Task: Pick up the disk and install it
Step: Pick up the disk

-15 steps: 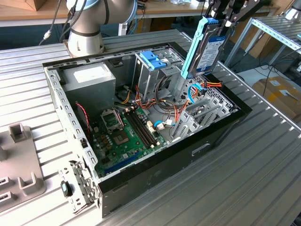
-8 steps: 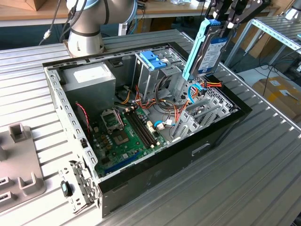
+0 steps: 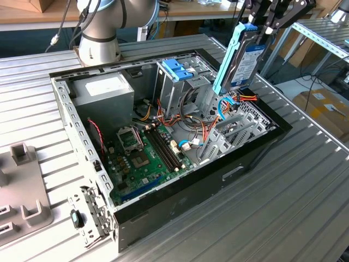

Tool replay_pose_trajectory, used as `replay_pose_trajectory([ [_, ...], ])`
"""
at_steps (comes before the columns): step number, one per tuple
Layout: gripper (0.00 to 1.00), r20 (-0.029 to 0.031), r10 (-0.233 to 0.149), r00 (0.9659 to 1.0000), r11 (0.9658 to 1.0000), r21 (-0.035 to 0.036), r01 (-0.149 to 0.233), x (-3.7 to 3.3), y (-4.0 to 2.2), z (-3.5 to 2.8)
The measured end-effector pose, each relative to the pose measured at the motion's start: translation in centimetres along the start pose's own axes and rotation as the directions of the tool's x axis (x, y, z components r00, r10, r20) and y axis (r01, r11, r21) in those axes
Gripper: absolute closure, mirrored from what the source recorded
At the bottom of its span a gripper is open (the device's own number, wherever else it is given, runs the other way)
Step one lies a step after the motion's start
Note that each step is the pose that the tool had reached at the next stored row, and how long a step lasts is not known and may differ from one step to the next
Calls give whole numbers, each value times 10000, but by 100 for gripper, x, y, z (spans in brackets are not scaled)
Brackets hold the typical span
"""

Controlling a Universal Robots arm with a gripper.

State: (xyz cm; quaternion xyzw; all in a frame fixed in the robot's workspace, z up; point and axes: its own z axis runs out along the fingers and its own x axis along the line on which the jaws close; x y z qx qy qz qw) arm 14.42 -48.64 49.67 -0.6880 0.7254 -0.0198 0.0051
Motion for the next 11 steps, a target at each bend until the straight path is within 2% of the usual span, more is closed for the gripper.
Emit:
replay_pose_trajectory([
  [11, 65, 0, 1, 10000, 10000, 0, -1, 41, -2, 1],
])
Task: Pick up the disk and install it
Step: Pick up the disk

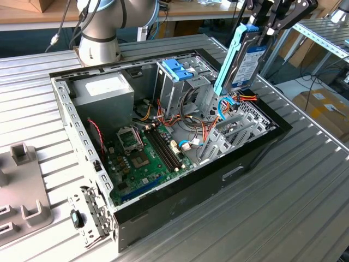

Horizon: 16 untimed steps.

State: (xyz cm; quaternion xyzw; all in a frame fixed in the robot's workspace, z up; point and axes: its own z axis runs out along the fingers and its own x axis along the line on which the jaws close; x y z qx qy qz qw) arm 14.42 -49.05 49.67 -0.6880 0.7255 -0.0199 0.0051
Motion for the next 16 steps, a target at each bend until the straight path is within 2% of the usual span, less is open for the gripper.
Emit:
replay_pose_trajectory([
  [16, 65, 0, -1, 10000, 10000, 0, 1, 122, -7, 3],
])
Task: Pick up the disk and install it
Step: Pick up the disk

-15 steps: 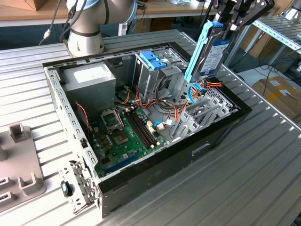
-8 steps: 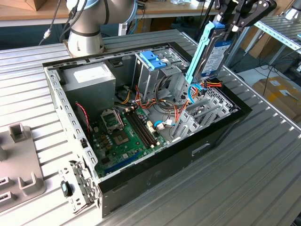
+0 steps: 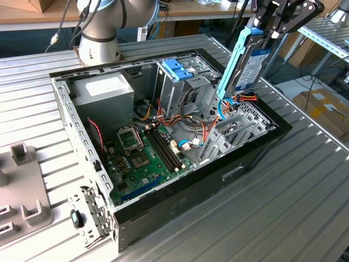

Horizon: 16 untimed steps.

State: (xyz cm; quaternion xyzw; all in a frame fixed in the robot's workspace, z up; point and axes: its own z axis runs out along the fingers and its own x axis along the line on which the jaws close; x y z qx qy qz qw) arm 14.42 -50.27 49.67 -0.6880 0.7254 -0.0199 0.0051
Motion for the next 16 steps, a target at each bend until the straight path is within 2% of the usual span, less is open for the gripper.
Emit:
replay_pose_trajectory([
  [10, 65, 0, 1, 10000, 10000, 0, -1, 149, -8, 3],
  [16, 65, 0, 0, 10000, 10000, 0, 0, 166, -9, 4],
])
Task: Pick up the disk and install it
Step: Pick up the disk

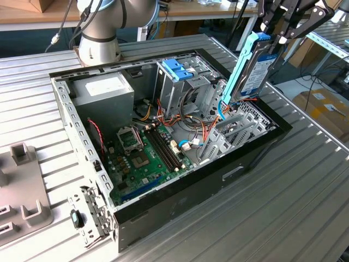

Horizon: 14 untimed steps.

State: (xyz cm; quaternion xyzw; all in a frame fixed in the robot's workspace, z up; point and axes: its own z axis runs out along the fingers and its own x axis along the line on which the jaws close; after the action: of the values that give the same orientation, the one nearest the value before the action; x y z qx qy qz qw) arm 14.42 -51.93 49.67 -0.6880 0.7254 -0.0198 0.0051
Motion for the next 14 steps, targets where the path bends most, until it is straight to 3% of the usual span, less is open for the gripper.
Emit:
replay_pose_trajectory([
  [9, 65, 0, 0, 10000, 10000, 0, 0, 3, 1, 0],
  [14, 65, 0, 0, 10000, 10000, 0, 0, 6, 60, -2],
])
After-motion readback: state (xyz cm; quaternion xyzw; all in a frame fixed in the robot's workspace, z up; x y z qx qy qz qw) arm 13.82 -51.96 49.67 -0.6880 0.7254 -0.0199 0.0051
